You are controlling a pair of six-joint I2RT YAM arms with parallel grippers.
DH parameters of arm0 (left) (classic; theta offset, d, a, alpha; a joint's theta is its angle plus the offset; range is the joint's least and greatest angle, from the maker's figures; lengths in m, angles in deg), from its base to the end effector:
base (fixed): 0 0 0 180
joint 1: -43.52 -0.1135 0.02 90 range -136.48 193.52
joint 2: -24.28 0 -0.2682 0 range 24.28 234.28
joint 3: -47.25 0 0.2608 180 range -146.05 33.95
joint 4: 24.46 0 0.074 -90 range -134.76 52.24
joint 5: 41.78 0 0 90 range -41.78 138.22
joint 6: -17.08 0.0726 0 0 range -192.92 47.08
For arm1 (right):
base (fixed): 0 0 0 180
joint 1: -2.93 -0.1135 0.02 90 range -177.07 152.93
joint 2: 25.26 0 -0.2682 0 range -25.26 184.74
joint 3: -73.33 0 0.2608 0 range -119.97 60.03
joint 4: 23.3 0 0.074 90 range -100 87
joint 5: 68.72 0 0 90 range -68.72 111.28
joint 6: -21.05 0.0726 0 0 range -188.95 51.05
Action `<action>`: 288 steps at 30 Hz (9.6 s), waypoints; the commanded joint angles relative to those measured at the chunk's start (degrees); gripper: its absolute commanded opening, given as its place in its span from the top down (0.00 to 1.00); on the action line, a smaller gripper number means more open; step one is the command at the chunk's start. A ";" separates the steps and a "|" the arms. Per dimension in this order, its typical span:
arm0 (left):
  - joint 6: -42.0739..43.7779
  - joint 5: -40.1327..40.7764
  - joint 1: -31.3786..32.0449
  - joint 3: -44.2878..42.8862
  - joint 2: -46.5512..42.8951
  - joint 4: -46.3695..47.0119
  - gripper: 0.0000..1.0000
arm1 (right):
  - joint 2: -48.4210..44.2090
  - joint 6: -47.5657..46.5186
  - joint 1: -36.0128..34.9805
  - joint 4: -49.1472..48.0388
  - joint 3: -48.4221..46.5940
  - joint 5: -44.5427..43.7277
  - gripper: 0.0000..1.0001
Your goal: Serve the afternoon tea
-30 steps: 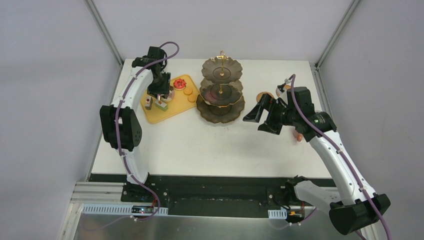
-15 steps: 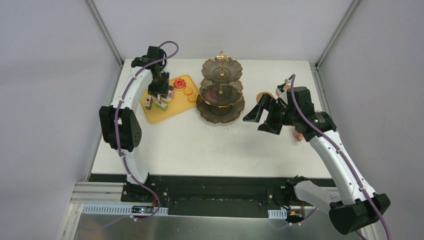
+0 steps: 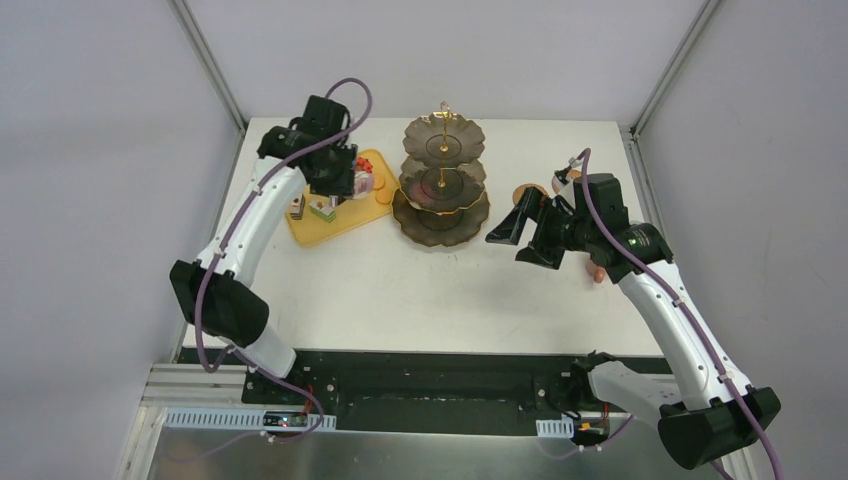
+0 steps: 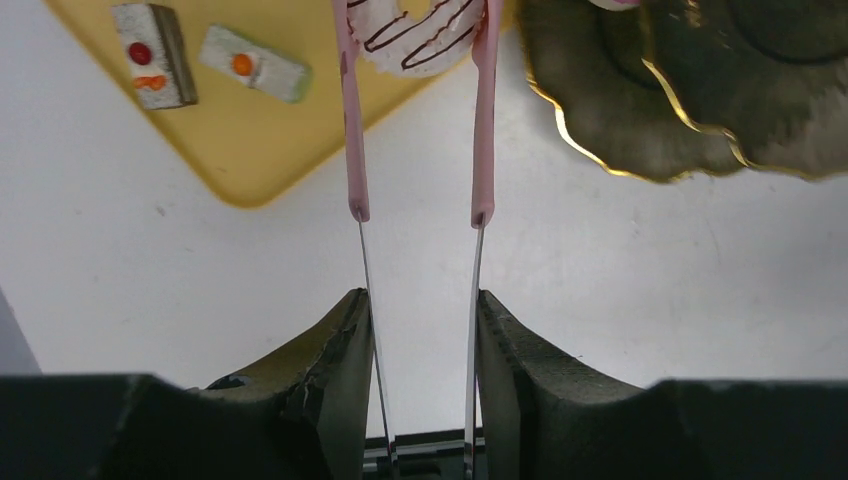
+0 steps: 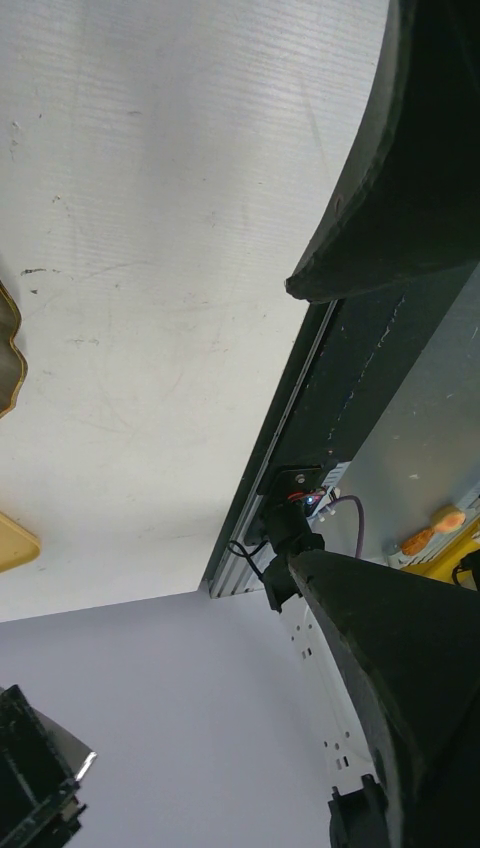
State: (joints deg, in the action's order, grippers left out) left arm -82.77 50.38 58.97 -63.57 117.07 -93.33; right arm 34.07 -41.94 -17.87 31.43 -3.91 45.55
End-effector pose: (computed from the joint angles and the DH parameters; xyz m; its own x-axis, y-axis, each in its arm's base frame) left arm 0.3608 -0.0969 0.3485 -0.7780 0.0377 -0.6272 0.1118 0.9906 -0.0792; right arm 0.2171 0.1144 0.3404 -0.7858 0.1444 -0.6013 -0.3080 0.7518 0.5830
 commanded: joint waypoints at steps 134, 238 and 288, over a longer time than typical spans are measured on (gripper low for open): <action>-21.77 17.79 26.32 15.51 -24.72 -2.38 0.48 | -1.60 -0.17 0.53 -0.73 0.09 -0.98 0.01; -37.80 40.98 44.02 47.77 -14.12 25.12 0.52 | -4.33 2.55 1.06 -0.57 3.18 -0.10 0.01; -7.46 8.29 3.02 -13.66 18.62 11.66 0.57 | -2.45 0.47 1.31 1.09 1.65 -0.09 0.01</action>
State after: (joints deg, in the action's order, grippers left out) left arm -92.89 57.63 62.55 -72.88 134.47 -82.33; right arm 31.97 -40.70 -17.04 32.30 0.46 45.75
